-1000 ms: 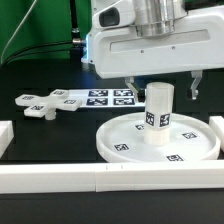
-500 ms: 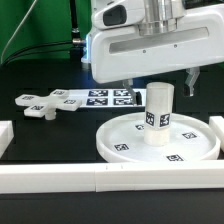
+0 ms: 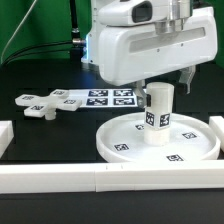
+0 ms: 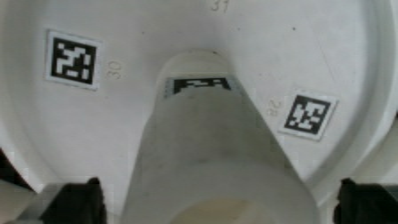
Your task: Assemble round table
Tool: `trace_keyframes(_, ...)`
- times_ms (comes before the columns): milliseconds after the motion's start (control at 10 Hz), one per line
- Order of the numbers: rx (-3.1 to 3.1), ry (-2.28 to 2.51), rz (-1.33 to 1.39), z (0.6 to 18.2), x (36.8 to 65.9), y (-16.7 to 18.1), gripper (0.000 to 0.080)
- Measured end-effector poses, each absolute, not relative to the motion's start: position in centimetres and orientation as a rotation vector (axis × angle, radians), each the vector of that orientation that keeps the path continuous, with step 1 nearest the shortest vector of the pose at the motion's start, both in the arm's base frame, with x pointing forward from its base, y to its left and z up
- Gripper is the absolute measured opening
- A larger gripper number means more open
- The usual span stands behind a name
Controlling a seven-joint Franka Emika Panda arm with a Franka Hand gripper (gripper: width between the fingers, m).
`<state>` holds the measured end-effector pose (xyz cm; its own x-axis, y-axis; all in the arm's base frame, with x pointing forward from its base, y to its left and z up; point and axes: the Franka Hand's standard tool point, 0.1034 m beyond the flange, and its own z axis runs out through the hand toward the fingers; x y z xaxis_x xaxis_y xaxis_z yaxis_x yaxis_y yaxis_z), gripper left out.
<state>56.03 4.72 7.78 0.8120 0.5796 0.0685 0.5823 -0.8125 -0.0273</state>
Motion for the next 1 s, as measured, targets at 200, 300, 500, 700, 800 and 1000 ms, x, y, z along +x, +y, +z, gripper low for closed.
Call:
trace_keyframes(200, -2.867, -1.201, -0.050, 7.71, 56.07, 4.68, 0.0649)
trace_keyframes(300, -2.839, -1.267, -0.050, 7.66, 56.03, 4.56, 0.0649)
trace_keyframes(500, -2.759, -1.442, -0.051, 7.62, 56.02, 4.38, 0.0649)
trace_keyframes(700, -2.626, -1.703, -0.041, 7.49, 56.01, 4.10, 0.0649)
trace_keyframes(800, -2.554, -1.826, -0.033, 7.45, 56.01, 4.07, 0.0649)
trace_keyframes(1000, -2.449, -1.984, -0.022, 7.48, 56.04, 4.05, 0.0649)
